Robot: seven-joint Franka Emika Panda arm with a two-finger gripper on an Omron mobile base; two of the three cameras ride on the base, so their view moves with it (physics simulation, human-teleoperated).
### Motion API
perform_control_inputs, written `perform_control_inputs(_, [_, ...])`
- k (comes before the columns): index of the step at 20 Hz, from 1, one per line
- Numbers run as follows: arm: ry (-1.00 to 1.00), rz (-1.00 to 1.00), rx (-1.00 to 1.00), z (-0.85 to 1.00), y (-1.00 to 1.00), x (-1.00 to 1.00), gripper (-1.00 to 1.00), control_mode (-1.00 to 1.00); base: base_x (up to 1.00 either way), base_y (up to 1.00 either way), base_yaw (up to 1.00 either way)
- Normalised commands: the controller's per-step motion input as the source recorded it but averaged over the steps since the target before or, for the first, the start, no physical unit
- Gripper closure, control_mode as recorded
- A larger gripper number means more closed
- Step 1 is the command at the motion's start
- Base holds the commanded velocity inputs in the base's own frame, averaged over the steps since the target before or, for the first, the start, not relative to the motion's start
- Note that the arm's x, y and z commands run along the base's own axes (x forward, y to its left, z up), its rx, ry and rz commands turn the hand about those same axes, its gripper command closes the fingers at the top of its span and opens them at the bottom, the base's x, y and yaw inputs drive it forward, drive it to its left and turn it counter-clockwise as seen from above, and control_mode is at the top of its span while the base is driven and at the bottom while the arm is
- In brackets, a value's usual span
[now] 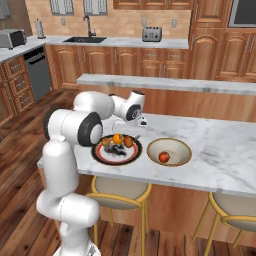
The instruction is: Take the fruits from the plate on the dining counter and place two fruits in each bowl.
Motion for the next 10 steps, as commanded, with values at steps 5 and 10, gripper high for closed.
perform_control_inputs(5, [-0.18,0.09,0.0,-0.29,-0.06,0.45,-1.0,-1.0,0.0,0.0,0.0])
perform_control_inputs(10, [-0.06,0.04,0.0,-0.36,-0.09,0.33,-1.0,-1.0,0.0,0.0,0.0])
